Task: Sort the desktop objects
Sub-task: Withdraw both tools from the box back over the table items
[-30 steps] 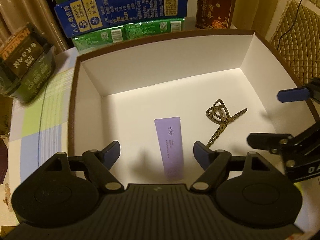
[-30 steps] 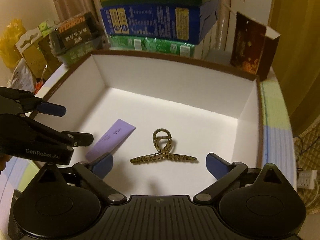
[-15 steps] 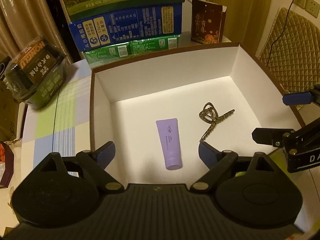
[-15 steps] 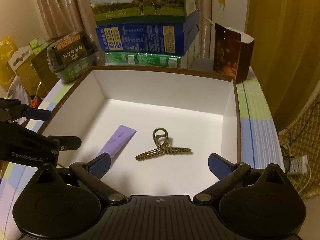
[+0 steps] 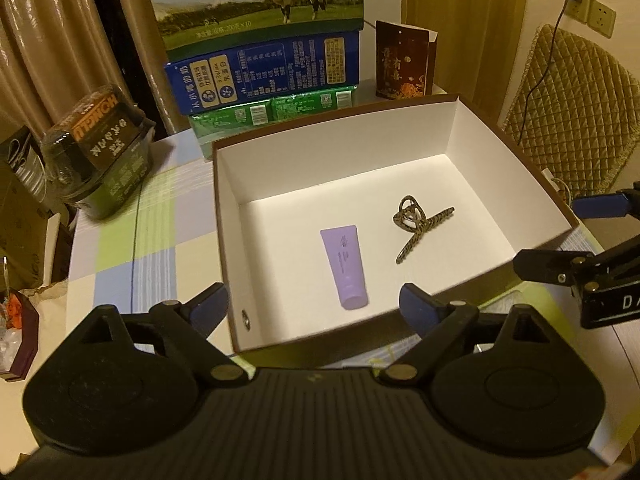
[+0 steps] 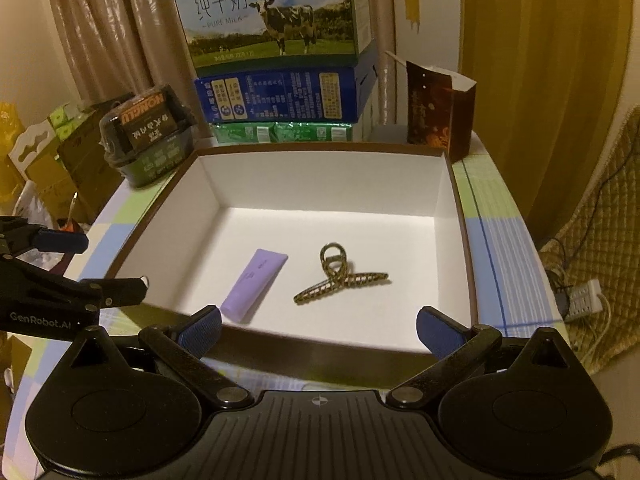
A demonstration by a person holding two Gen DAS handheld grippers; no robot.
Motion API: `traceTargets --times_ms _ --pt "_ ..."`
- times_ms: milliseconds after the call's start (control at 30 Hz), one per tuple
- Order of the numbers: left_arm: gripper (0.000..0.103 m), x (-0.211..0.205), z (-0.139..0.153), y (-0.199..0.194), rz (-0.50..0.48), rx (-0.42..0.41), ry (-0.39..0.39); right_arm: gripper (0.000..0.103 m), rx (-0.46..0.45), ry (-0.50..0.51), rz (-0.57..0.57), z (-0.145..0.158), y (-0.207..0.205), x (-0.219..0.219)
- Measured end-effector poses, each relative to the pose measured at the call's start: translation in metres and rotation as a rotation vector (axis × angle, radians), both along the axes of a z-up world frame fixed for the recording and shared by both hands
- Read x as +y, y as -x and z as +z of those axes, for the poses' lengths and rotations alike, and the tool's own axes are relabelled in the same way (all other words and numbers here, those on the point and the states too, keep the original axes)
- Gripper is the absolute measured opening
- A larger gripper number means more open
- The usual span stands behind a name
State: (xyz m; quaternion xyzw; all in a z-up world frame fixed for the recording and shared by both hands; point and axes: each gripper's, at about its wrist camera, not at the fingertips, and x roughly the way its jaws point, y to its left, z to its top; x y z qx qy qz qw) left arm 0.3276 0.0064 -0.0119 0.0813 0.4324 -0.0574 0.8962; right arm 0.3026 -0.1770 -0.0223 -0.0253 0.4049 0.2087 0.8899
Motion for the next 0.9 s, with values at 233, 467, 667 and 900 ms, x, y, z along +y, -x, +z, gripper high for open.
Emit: traceTargets --times_ms 233,467,667,900 --pt "0.093 0.005 0.008 0.030 -0.030 -0.022 0.016 0.101 -0.020 -0.009 -0.053 0.006 0.038 -0.001" --pt "0.095 0.011 0.012 0.057 -0.053 -0.029 0.031 0.101 -0.047 0.000 -0.084 0.011 0.078 -0.006" --pt "0.095 0.016 0.015 0.081 -0.064 -0.035 0.036 0.101 -0.052 -0.001 -0.095 0.010 0.105 -0.009" --pt "0.095 0.017 0.013 0.105 -0.074 -0.036 0.045 0.101 -0.060 -0.012 -0.080 0.009 0.132 -0.012"
